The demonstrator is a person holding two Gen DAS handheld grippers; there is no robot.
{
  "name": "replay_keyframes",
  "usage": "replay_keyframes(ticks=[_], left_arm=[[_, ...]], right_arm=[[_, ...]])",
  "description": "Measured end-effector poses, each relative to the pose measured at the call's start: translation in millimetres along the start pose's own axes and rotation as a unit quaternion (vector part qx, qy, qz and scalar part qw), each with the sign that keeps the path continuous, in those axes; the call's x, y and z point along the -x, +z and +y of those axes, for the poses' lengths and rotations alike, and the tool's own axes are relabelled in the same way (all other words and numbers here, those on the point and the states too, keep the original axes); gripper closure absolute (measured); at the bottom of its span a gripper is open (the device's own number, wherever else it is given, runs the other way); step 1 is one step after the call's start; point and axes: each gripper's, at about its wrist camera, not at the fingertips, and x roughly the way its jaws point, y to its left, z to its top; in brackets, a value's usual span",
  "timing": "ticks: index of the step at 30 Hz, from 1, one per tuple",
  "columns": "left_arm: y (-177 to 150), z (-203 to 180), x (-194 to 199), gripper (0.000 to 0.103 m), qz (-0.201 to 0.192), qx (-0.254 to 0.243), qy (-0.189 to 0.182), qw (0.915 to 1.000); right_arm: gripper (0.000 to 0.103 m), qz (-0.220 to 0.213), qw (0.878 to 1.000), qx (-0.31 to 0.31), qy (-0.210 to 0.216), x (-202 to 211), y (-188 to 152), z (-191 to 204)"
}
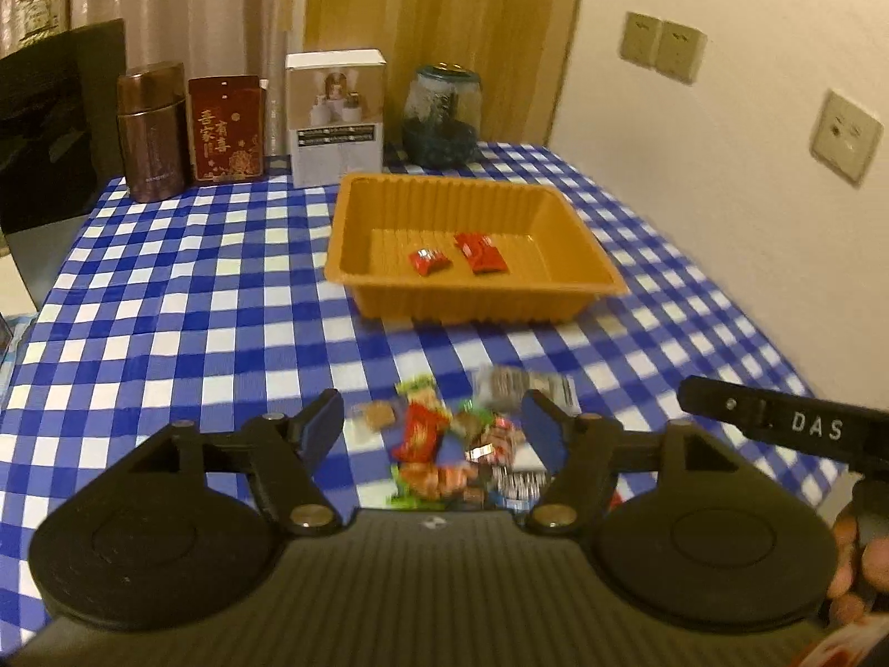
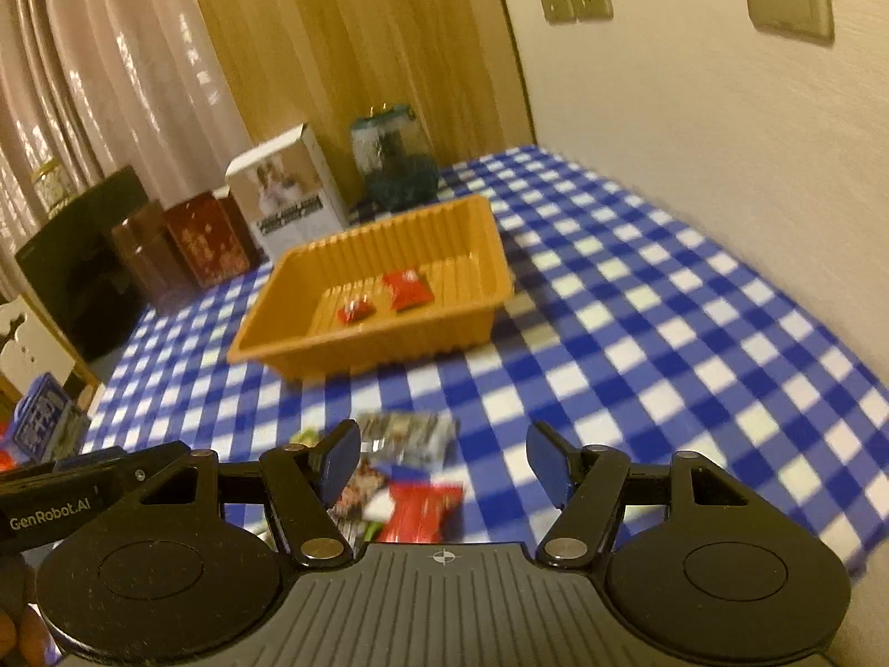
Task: Organize snacks
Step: 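Grasp the red packet with the right tool while the left tool grasps the green snack bag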
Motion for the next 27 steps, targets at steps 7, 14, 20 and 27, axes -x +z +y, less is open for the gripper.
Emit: replay_keyframes(ticks=[7, 14, 20, 27], left_arm=[[-16, -4, 11, 0.035, 0.019, -0.051, -0.025, 0.9982], [-24, -4, 0, 0.035, 0.041, -0.117, -0.037, 0.9917], [-29, -5, -21, 0.035, 0.063, -0.218, -0.069, 0.9715], [-29, -10, -51, 0.038, 0.078, -0.33, -0.128, 0.932]], right_arm=[[0.037, 0.025, 1.0, 0.009, -0.003, 13, -22, -3], [0.037, 0.043, 0.999, 0.006, -0.002, 10, -28, -7], [0.037, 0.057, 0.998, 0.009, 0.0, -1, -32, -9], [0.037, 0.069, 0.998, 0.009, 0.005, -21, -31, -14]])
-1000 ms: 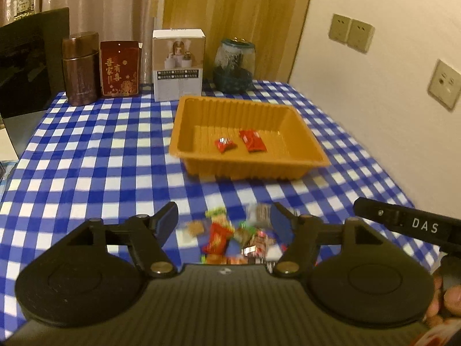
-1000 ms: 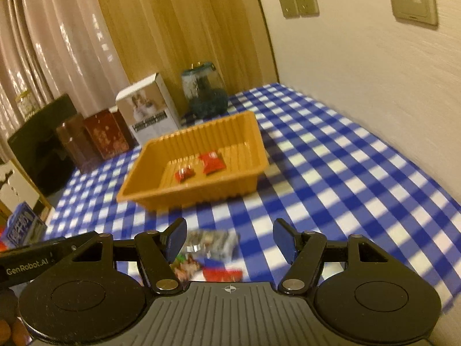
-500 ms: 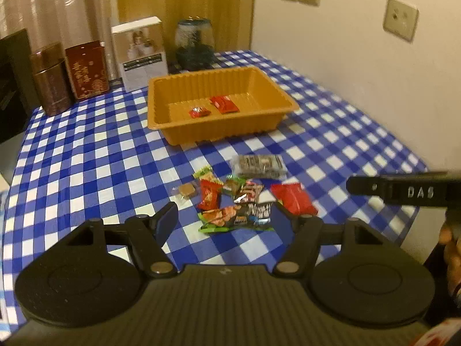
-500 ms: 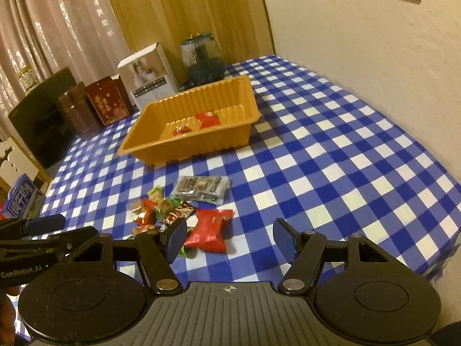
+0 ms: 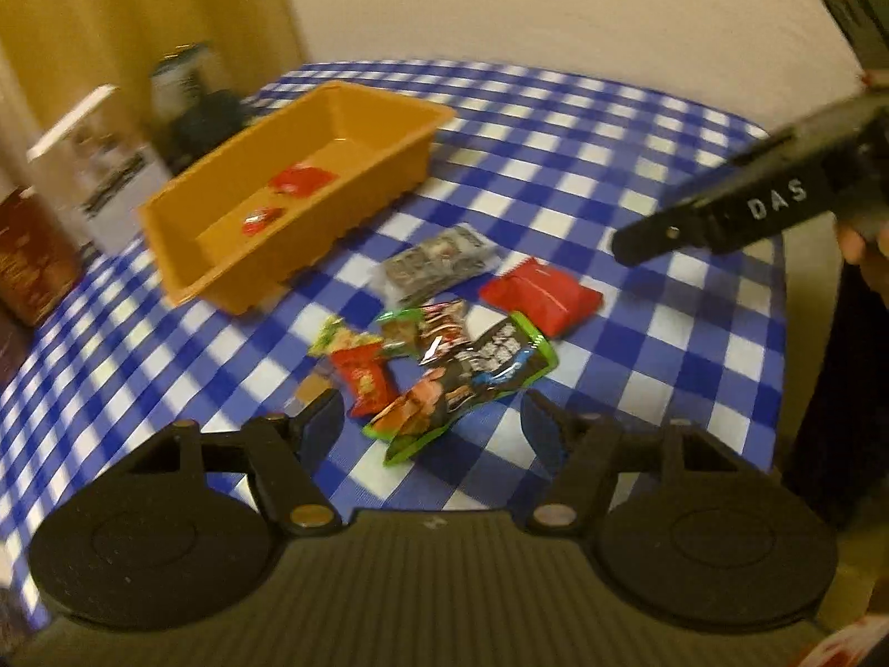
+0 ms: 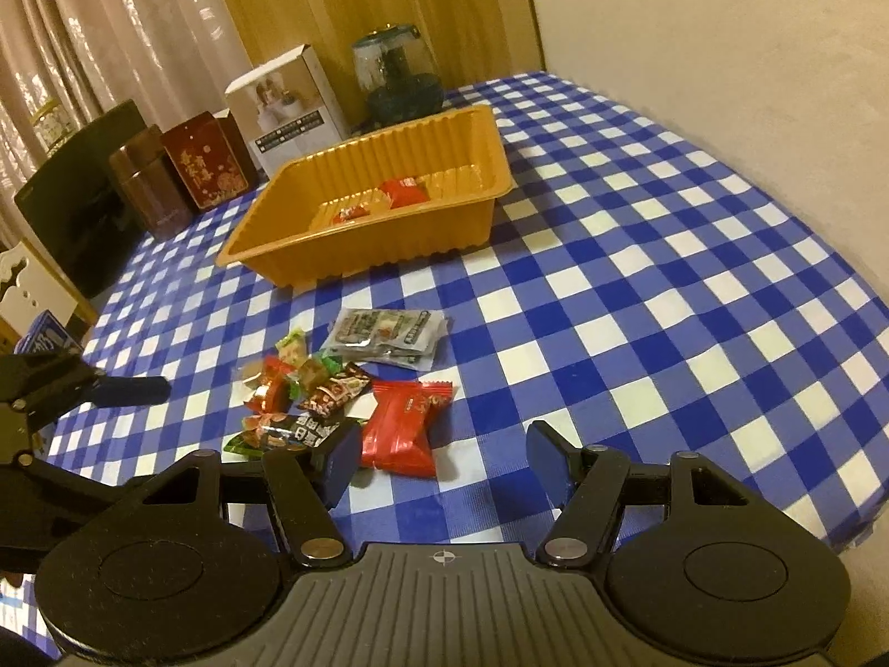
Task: Organize snacks
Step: 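Grasp the red packet with the right tool while the left tool grasps the green snack bag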
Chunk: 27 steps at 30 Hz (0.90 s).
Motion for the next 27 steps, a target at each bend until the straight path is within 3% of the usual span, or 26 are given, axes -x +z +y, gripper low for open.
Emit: replay_keyframes(ticks=[1, 10, 18, 21, 27], left_arm=[[1, 1, -5, 0.043, 0.002, -0.011, -0.009, 0.9999], [7, 8, -46, 0.053, 0.024, -0.079, -0.065, 0.9945], [8, 8, -64, 0.063, 0.043, -0.093, -0.074, 0.992], [9, 9, -61, 0.067, 0.047, -0.066, -0.069, 0.9943], [3, 3, -47, 0.076, 0.066, 0.045, -0.04, 0.996]], right_arm=[[0.037, 0.002, 1.0, -0.001, 0.001, -3, 1, -1], [0.037, 0.011, 1.0, -0.004, -0.011, -17, 2, -9], [0.037, 0.017, 1.0, -0.004, -0.017, -25, 0, -9], [0.037, 0.018, 1.0, -0.003, -0.013, -28, 0, -7], [0.037, 0.015, 1.0, 0.007, -0.002, -34, 2, 0]])
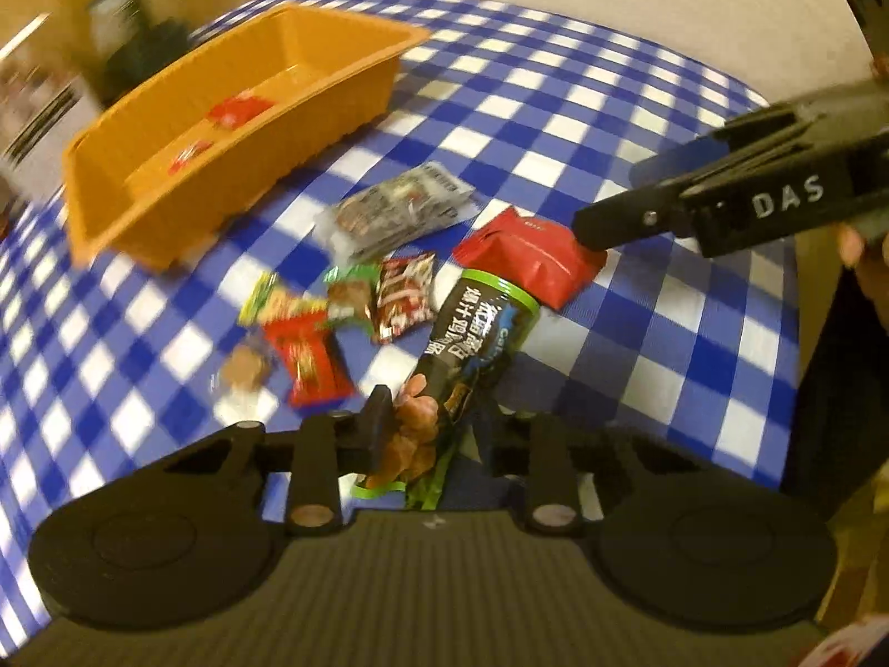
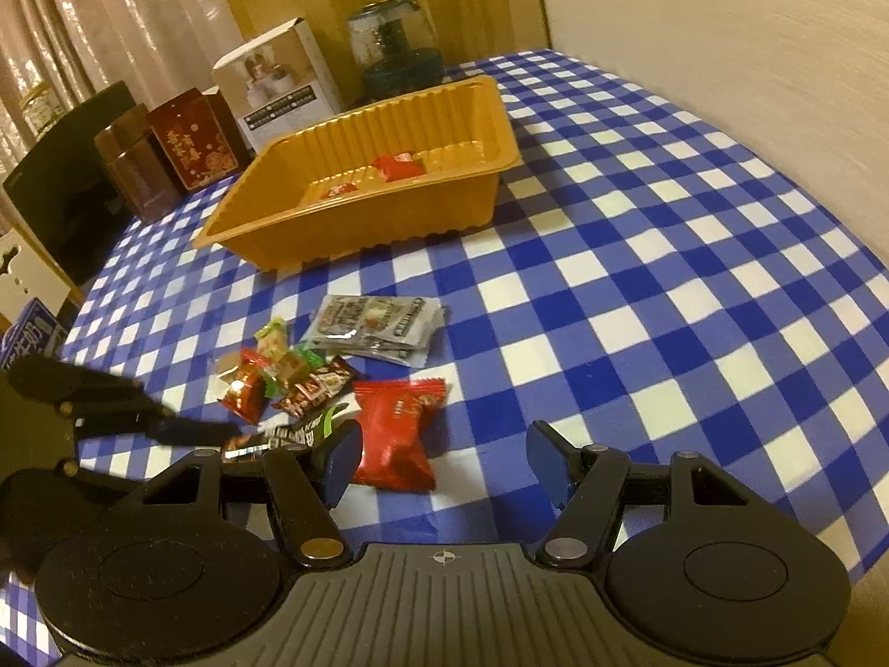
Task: Organize snacks
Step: 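Grasp the red packet with the right tool while the left tool grasps the green snack bag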
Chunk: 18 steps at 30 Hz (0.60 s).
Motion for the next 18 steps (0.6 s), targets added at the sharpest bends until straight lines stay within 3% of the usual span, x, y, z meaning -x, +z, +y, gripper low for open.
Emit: replay_keyframes(ticks=[7, 10, 16, 17, 18], left_arm=[[-13, -5, 10, 0.076, -0.012, 0.132, 0.027, 0.9908], [-15, -6, 13, 0.076, -0.018, 0.172, 0.04, 0.984], [-16, -19, 15, 0.076, -0.029, 0.179, 0.06, 0.9816], [-16, -20, 15, 0.076, -0.032, 0.175, 0.057, 0.9824], [-16, -20, 15, 0.075, -0.035, 0.169, 0.051, 0.9838]], right_arm=[[0.038, 0.004, 1.0, 0.027, 0.007, -13, 2, 13], [0.05, 0.012, 1.0, 0.026, 0.013, -22, 3, 16], [0.054, 0.028, 0.999, 0.03, 0.007, -39, 3, 19], [0.056, 0.032, 0.999, 0.032, 0.006, -41, 3, 18], [0.064, 0.038, 0.999, 0.033, 0.008, -42, 3, 16]])
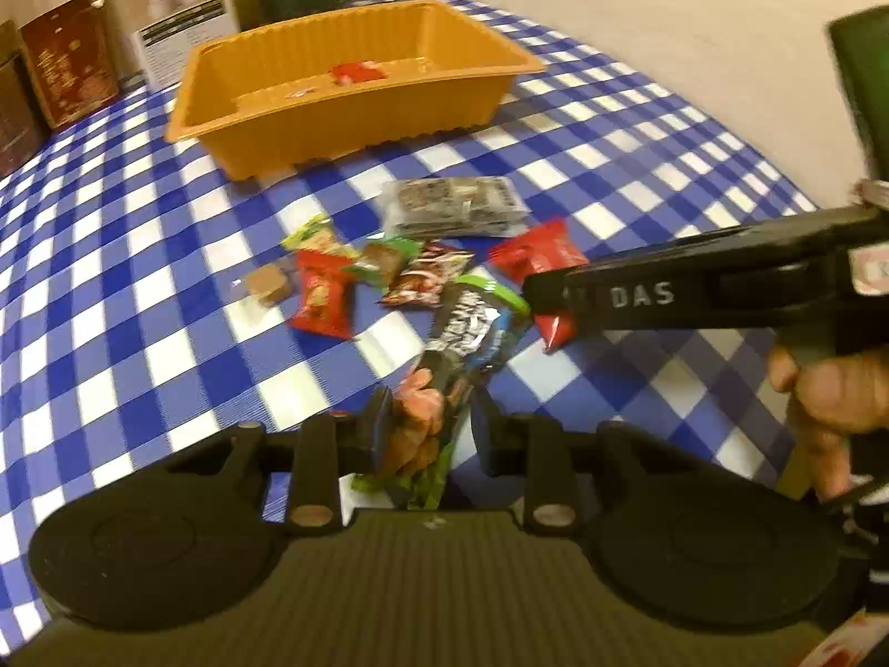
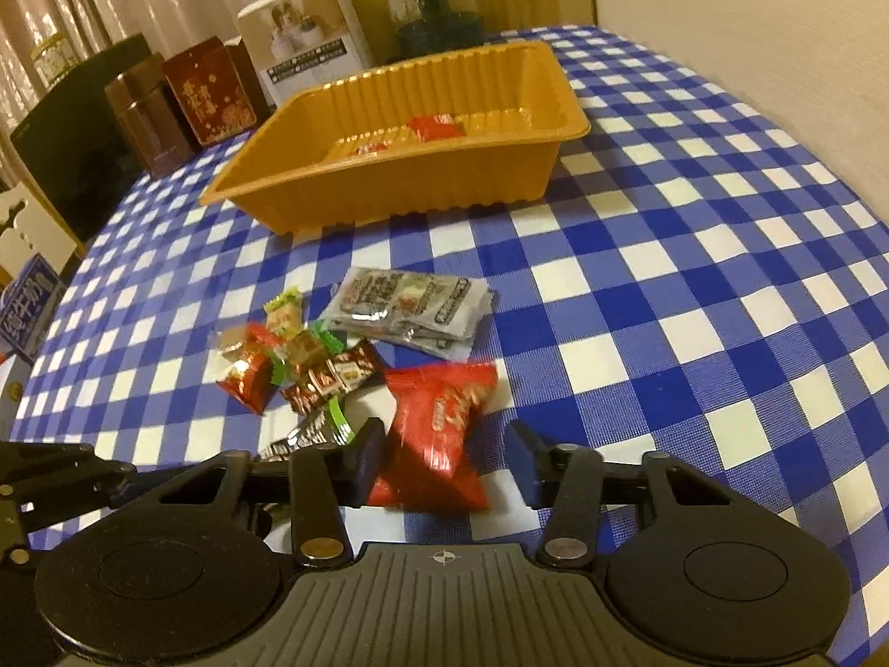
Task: Organize snacks
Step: 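Grasp the red packet with the right tool while the left tool grasps the green snack bag, then lift both held snacks and carry them over the orange tray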
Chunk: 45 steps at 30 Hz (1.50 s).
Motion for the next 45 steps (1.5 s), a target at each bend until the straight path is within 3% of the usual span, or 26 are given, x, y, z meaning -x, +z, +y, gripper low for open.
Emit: replay_keyframes(ticks=[8, 13, 18, 24, 27, 34, 45], left_arm=[[5, -2, -8, 0.075, -0.008, -0.054, -0.022, 0.9983], [9, -3, -10, 0.064, -0.011, -0.09, -0.031, 0.9954], [12, -3, -19, 0.064, -0.003, -0.109, -0.042, 0.9931], [10, 1, -26, 0.064, 0.011, -0.102, -0.048, 0.9935], [9, 2, -24, 0.076, 0.015, -0.078, -0.046, 0.9957], [4, -5, -21, 0.076, 0.01, -0.009, -0.017, 0.9998], [1, -16, -20, 0.076, 0.001, 0.015, 0.009, 0.9998]], right_arm=[[0.069, 0.014, 1.0, 0.003, -0.004, 16, -9, -15], [0.069, 0.015, 1.0, 0.001, -0.002, 23, -15, -18], [0.068, 0.008, 1.0, -0.002, -0.001, 23, -16, -18], [0.068, 0.0, 1.0, -0.011, 0.002, 22, -16, -21], [0.068, -0.003, 1.0, -0.013, 0.0, 22, -16, -20], [0.068, -0.011, 1.0, -0.003, -0.014, 20, -16, -13], [0.071, -0.023, 0.999, 0.017, -0.033, 20, -19, -9]])
